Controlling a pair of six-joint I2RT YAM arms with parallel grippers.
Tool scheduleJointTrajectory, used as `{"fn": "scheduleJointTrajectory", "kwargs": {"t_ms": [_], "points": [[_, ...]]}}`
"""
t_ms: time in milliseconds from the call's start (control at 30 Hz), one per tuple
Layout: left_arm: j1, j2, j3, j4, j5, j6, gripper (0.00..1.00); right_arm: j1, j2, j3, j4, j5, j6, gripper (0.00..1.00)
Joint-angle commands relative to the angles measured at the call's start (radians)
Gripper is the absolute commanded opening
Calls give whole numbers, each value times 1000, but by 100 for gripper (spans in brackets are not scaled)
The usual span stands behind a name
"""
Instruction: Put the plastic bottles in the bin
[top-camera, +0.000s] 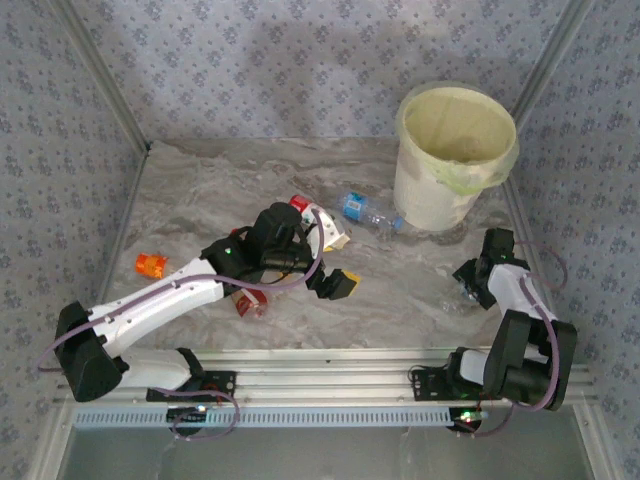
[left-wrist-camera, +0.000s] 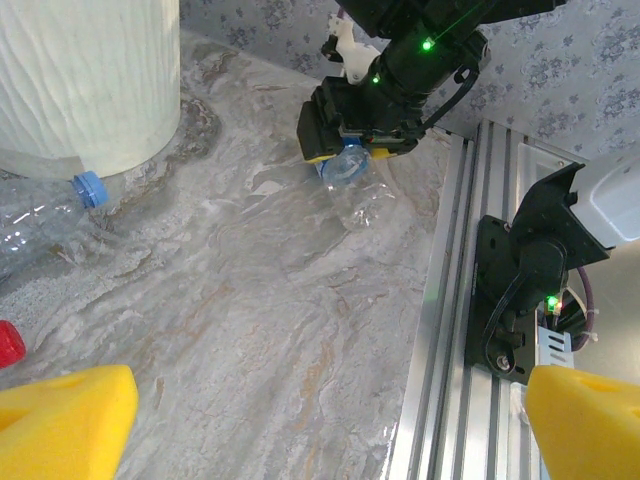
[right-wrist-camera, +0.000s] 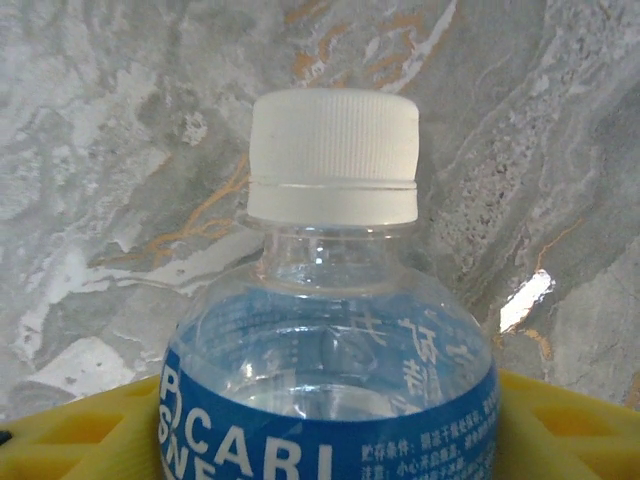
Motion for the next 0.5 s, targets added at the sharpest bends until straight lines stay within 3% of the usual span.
{"fn": "scheduleJointTrajectory", "kwargs": {"t_ms": [0,267,467], "points": [[2,-21,17,14,-13,18,99,26,-83,36,-21,23,-41,67],[21,-94,-47,100,-64,0,100,147,-298,116,-118,104,-73,64],[65,-169,-138,240,-95,-58,100,293,-403,181,-177,193,-63,64]]}}
